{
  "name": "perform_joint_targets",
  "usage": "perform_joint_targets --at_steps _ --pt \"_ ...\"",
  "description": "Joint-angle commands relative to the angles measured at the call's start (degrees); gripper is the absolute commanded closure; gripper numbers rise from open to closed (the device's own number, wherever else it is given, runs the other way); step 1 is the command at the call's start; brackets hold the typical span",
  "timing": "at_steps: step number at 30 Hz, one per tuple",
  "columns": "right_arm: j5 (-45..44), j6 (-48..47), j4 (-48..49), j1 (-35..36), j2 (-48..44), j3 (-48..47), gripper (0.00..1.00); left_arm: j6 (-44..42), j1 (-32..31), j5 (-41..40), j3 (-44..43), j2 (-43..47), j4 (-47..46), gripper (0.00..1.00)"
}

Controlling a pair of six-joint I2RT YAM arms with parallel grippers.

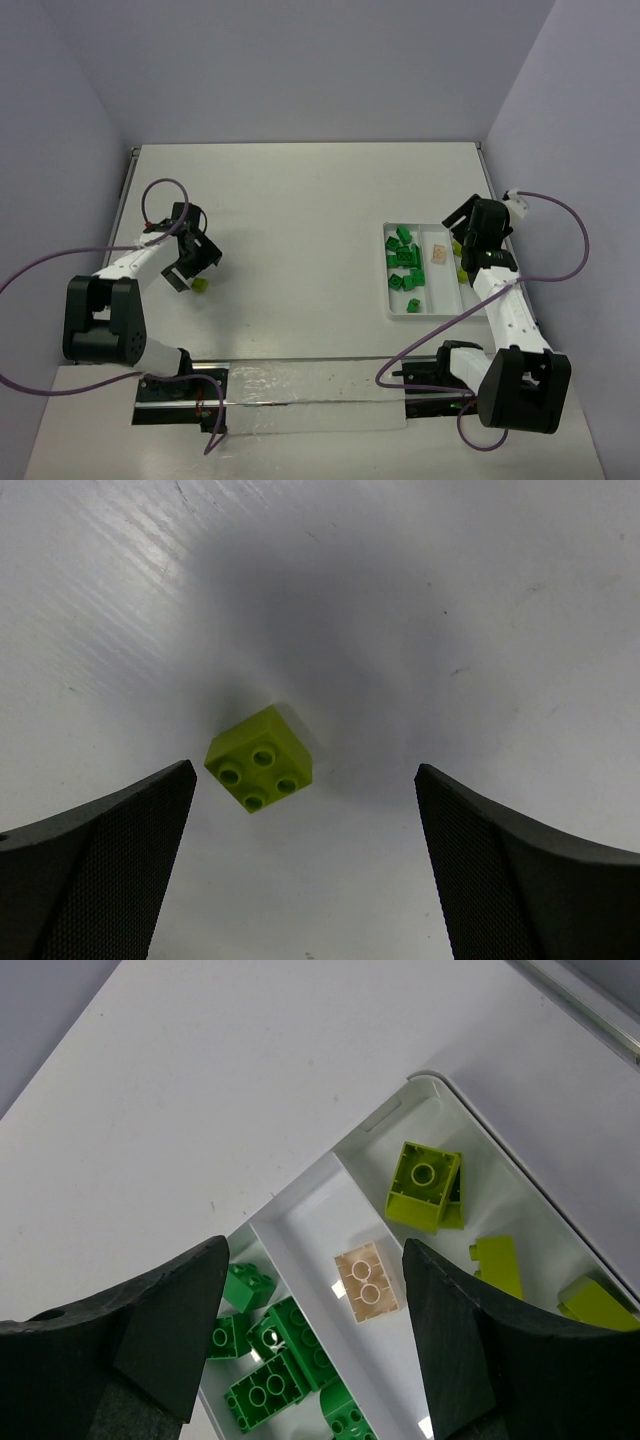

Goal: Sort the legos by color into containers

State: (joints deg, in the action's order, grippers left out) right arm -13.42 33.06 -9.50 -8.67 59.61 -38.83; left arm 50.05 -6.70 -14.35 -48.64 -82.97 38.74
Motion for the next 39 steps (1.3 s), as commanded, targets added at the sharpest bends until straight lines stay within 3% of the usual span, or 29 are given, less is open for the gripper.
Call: perform_joint_targets --at_steps 1,7,16,22,29,39 --pt "0.58 -0.9 1.23 0.14 -0.66 0.6 0.22 -1.76 0.29 -0.07 -2.57 -3.46 -3.46 0.01" --pt "0.76 -0.69 1.17 0.14 -0.94 0.29 0.22 -2.34 -0.55 3.21 -1.7 -5.3 -5.04 0.01" --pt "0.82 -0.83 0.24 0.14 -1.82 -0.41 0.22 -0.17 -11.55 0.92 -4.21 -6.92 -3.69 0.02" --pt "-0.09 -1.25 -0.77 0.14 -2.57 -0.79 0.21 -0.83 -14.39 1.81 -7.31 -10.13 -4.03 0.03" --pt "0.34 -1.37 -0.61 0.14 -2.52 -0.66 0.21 -0.15 -14.07 -2.35 -7.43 -7.81 -1.89 0.04" --pt "0.26 -1.83 -0.93 0.14 -2.43 -1.13 0.21 1.81 -9.19 -1.86 -6.69 -9.62 -3.99 0.19"
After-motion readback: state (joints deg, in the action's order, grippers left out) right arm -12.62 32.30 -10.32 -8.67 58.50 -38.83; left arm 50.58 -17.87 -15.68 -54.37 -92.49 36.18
